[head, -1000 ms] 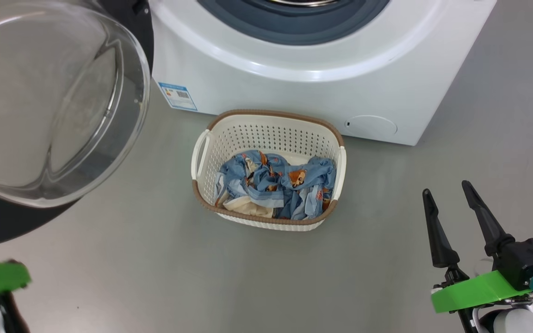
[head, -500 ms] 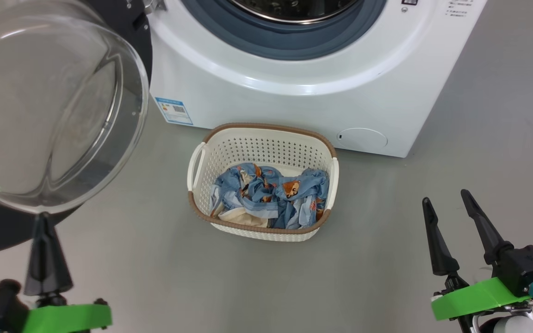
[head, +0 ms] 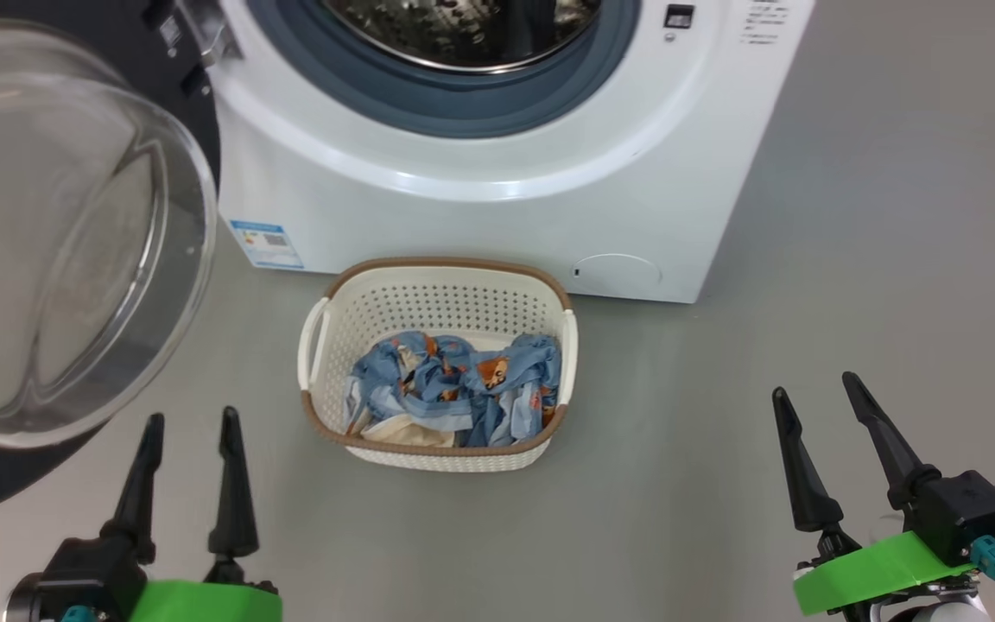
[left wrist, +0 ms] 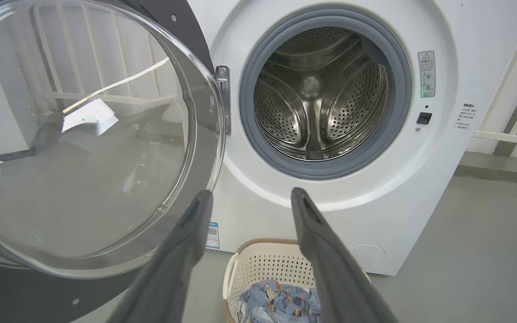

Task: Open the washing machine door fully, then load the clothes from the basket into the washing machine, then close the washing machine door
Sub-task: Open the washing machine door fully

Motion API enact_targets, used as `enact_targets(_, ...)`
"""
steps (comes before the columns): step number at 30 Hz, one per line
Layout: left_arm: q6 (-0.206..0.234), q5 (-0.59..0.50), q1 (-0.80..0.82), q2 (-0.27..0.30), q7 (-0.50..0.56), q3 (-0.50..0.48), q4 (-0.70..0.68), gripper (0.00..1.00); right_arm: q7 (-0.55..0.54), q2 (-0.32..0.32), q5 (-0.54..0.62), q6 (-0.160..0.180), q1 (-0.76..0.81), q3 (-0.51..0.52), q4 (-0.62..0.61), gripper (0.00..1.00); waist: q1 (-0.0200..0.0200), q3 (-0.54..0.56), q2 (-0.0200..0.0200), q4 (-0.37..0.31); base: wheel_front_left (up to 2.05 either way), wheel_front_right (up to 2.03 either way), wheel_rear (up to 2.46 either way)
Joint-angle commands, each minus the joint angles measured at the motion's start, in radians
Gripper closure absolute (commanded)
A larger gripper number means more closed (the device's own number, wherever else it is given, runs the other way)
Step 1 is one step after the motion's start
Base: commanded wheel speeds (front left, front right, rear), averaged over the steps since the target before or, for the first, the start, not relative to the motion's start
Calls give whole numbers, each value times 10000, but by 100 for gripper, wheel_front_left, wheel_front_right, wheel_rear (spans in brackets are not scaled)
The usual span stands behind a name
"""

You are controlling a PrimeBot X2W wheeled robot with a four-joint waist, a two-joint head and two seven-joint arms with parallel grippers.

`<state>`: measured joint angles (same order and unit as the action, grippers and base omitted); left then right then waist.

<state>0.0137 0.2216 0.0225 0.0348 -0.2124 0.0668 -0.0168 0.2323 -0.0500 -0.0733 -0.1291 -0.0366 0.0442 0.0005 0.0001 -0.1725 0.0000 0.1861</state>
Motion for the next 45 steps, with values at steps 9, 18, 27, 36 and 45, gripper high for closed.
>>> enact_targets(9,169,-2,-128,214,497,-96,4,0,23,-3,-233,-16,195,-443,-34,0,-1,574,0,-1042,0,0,0)
enact_targets(18,342,-43,-345,277,827,-9,-15,0,-88,-3,-263,-16,370,-566,-59,0,-1,835,0,-1474,0,0,0)
enact_targets(27,499,-69,-430,326,955,16,-91,0,-118,-3,-296,-16,457,-546,-119,0,-1,919,0,-1550,0,0,0)
enact_targets(36,596,-142,-424,398,881,89,-202,0,-124,-3,-343,-16,508,-514,-134,0,-1,937,0,-1551,0,0,0)
enact_targets(45,621,-119,-421,472,849,152,-214,0,-113,-3,-364,-16,519,-476,-146,0,-1,945,0,-1544,0,0,0)
